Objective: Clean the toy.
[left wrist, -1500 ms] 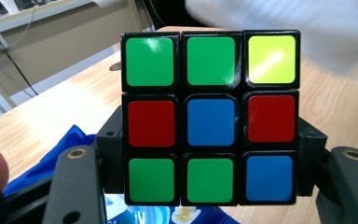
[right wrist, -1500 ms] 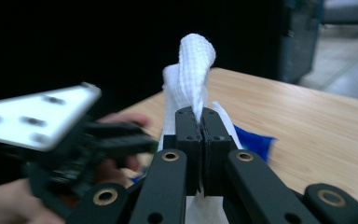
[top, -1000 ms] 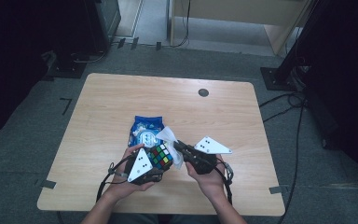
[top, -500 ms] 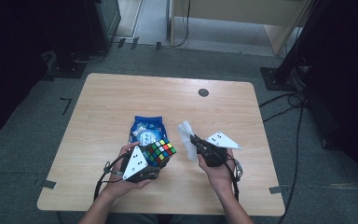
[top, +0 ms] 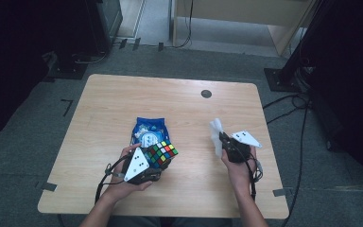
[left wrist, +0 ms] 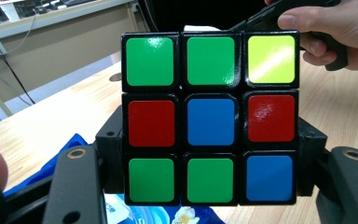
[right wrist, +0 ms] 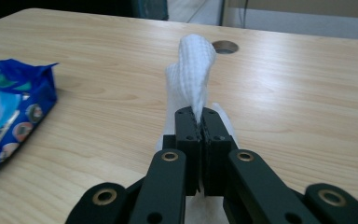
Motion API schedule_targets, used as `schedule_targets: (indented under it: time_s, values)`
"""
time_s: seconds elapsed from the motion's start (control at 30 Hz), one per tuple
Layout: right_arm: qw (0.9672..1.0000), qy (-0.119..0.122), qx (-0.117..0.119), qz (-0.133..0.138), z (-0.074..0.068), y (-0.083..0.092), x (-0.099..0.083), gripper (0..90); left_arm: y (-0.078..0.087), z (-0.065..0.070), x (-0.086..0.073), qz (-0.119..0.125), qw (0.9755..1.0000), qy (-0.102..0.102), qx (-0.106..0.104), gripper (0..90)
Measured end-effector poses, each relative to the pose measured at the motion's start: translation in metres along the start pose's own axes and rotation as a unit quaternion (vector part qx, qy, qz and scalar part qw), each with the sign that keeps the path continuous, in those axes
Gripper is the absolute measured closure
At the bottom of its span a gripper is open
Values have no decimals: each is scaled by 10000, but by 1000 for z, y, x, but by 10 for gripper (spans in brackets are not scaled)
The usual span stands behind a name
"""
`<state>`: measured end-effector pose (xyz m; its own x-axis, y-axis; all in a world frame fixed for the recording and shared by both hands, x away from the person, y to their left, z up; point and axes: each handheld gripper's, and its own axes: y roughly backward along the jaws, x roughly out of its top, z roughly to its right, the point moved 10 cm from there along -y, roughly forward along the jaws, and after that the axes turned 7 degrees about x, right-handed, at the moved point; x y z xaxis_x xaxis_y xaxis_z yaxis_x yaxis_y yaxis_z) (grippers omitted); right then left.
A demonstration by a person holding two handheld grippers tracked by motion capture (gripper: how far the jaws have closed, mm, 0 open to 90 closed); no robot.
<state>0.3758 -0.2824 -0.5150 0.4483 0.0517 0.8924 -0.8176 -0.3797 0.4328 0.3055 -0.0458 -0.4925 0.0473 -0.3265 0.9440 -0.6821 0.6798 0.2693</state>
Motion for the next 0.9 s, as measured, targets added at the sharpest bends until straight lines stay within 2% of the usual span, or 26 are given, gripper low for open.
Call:
schedule_targets:
  time_s: [0.13,0.3,0.37,0.47,0.57,0.63,0.77,0.9]
  values:
    - [9998,-104,-178,-10,12,2,-2,884,0,-1,0,0,10000,20,-6,339]
    - [9993,-49,-359,-24,20,3,-4,872,-1,0,0,-1,10000,21,-9,339]
    - [9990,-29,-443,-12,23,3,-4,805,-1,0,0,-9,10000,27,-7,339]
    - [9986,-91,-528,32,24,3,-1,585,0,-1,-1,-20,10000,39,11,339]
    - [9991,-193,-360,61,16,3,4,431,0,-2,0,-10,10000,53,21,339]
    - [9993,-287,-184,132,8,5,10,393,0,-2,0,-4,10000,63,21,339]
    - [9991,-289,213,216,-17,7,21,344,-1,-2,0,-5,10000,88,22,339]
    - [9962,-379,758,222,-50,10,29,314,-2,-2,-1,-10,9999,141,9,339]
